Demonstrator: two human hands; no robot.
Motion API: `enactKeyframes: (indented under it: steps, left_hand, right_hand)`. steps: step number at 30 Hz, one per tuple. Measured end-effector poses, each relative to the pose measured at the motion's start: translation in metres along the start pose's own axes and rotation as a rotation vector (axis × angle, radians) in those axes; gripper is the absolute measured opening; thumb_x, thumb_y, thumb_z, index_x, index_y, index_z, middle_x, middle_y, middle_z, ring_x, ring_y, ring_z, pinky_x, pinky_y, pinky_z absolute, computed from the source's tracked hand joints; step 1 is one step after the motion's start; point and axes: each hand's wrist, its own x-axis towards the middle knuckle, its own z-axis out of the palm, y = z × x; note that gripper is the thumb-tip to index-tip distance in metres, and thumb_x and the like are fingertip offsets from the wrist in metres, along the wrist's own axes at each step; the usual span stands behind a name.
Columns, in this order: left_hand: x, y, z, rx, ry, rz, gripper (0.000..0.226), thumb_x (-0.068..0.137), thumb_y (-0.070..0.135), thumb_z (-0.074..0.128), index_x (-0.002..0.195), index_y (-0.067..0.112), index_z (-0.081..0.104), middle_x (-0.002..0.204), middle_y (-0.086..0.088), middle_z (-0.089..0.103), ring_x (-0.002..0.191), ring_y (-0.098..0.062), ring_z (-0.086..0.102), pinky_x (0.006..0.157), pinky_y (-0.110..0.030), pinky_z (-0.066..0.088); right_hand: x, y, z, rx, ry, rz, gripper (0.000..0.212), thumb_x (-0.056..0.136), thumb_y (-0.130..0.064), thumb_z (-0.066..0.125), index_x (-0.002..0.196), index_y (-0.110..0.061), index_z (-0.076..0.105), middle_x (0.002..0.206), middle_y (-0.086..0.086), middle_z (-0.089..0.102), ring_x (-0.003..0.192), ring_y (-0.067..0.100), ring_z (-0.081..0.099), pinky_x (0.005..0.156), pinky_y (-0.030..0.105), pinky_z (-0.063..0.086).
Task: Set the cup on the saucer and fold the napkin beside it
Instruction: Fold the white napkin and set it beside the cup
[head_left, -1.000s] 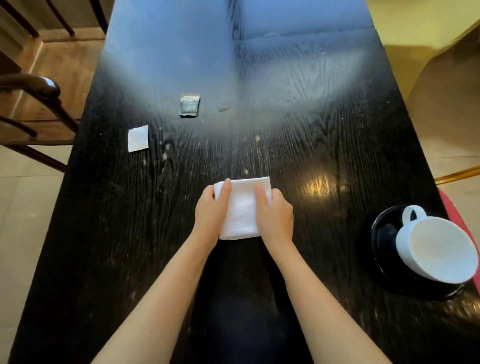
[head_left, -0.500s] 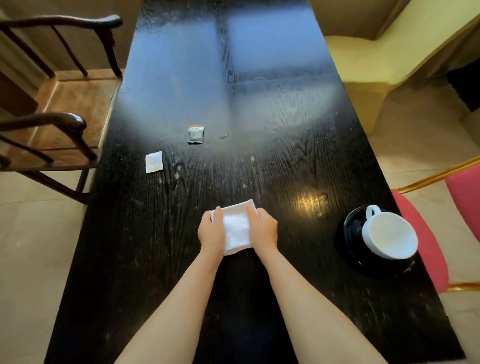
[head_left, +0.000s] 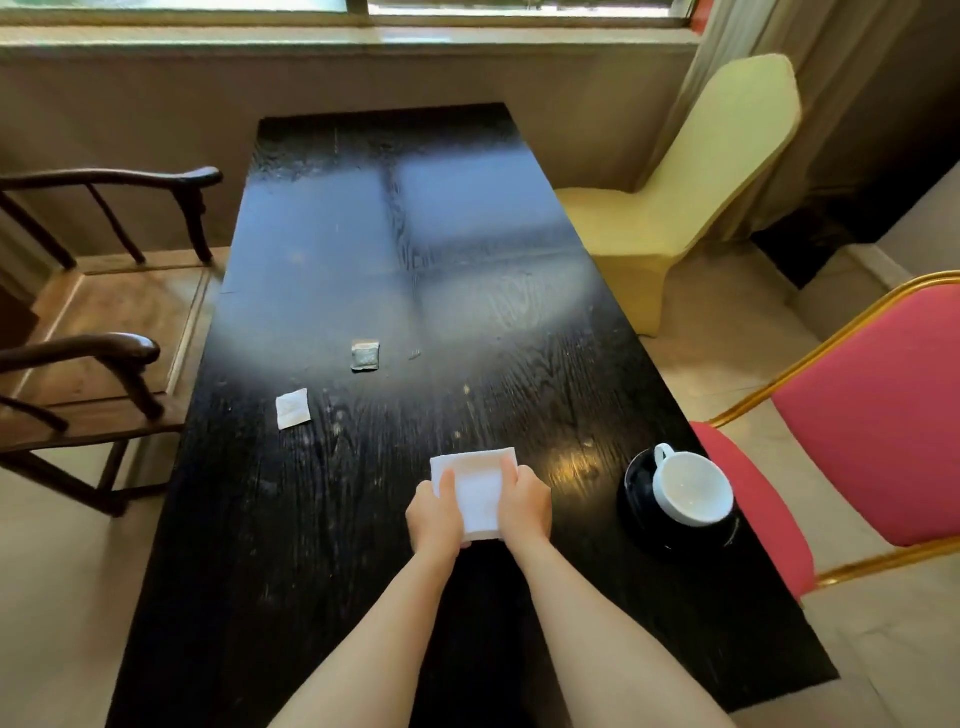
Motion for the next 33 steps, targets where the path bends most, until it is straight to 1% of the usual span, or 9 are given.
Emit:
enactKeyframes:
  steps: [4,11,15,18,20,24,29,31,33]
  left_hand:
    - [-0.006,0.033,0.021,0.009,0.004,0.072,0.038,0.095,0.042,0.037,0.088,0.008,0.051,0.084,-0.009,0.058,0.073,-0.023,0.059,0.056,-0.04,0.056]
    - [-0.015,0.098,0.089,-0.003,-0.017,0.152,0.036,0.098,0.039,0.034,0.097,0.007,0.051,0.087,-0.006,0.054,0.066,-0.013,0.051,0.04,-0.022,0.036]
    - [-0.016,0.134,0.138,-0.059,-0.001,0.155,0.034,0.097,0.038,0.035,0.091,0.008,0.049,0.08,-0.002,0.051,0.064,-0.01,0.048,0.041,-0.025,0.038]
    - [-0.011,0.153,0.181,-0.107,-0.005,0.143,0.035,0.097,0.04,0.035,0.091,0.008,0.05,0.083,-0.004,0.053,0.067,-0.013,0.05,0.048,-0.031,0.048]
    - [-0.004,0.16,0.209,-0.092,0.001,0.14,0.037,0.097,0.04,0.035,0.093,0.008,0.05,0.085,-0.005,0.053,0.067,-0.013,0.051,0.048,-0.03,0.046]
    - [0.017,0.156,0.251,0.02,-0.019,0.091,0.042,0.098,0.04,0.031,0.101,0.003,0.052,0.093,-0.011,0.056,0.078,-0.022,0.052,0.062,-0.032,0.044]
    - [0.045,0.143,0.268,0.133,-0.085,0.046,0.034,0.098,0.026,0.03,0.116,0.003,0.048,0.104,-0.011,0.054,0.082,-0.019,0.047,0.067,-0.03,0.037]
    - [0.048,0.139,0.271,0.152,-0.122,0.016,0.033,0.094,0.017,0.033,0.119,0.006,0.051,0.11,-0.01,0.056,0.088,-0.021,0.051,0.071,-0.03,0.04]
    - [0.049,0.134,0.273,0.147,-0.135,-0.001,0.037,0.085,0.008,0.035,0.117,0.007,0.055,0.108,-0.012,0.06,0.088,-0.024,0.057,0.068,-0.032,0.046]
  right_hand:
    - [0.019,-0.011,-0.034,-0.005,0.038,-0.03,0.048,0.097,-0.044,0.029,0.087,-0.007,0.058,0.081,0.003,0.059,0.067,0.013,0.053,0.052,0.024,0.039]
    - [0.085,-0.017,-0.1,0.011,0.069,-0.085,0.053,0.097,-0.046,0.028,0.098,-0.005,0.061,0.097,0.013,0.066,0.09,0.027,0.063,0.075,0.037,0.051]
    - [0.133,-0.014,-0.142,0.001,0.063,-0.123,0.051,0.098,-0.042,0.03,0.095,-0.002,0.061,0.094,0.015,0.065,0.083,0.028,0.06,0.064,0.029,0.04]
    - [0.172,-0.005,-0.17,-0.04,0.068,-0.131,0.047,0.098,-0.042,0.03,0.084,-0.005,0.056,0.084,0.013,0.06,0.073,0.026,0.052,0.059,0.03,0.035]
    - [0.195,0.003,-0.184,-0.07,0.061,-0.134,0.045,0.098,-0.043,0.029,0.081,-0.008,0.051,0.083,0.013,0.06,0.074,0.028,0.052,0.06,0.032,0.034]
    - [0.238,0.023,-0.2,-0.16,-0.041,-0.152,0.04,0.099,-0.036,0.029,0.09,-0.004,0.051,0.097,0.022,0.062,0.09,0.037,0.057,0.063,0.033,0.031]
    - [0.271,0.05,-0.196,-0.175,-0.28,-0.069,0.021,0.095,-0.02,0.035,0.074,-0.015,0.037,0.078,0.006,0.048,0.081,0.026,0.044,0.066,0.032,0.03]
    - [0.275,0.056,-0.192,-0.194,-0.32,-0.052,0.013,0.093,-0.014,0.036,0.085,-0.012,0.046,0.09,0.01,0.052,0.084,0.026,0.044,0.068,0.031,0.031]
    - [0.278,0.062,-0.187,-0.196,-0.331,-0.046,0.025,0.089,-0.009,0.036,0.109,-0.003,0.051,0.114,0.018,0.052,0.096,0.032,0.05,0.074,0.033,0.036]
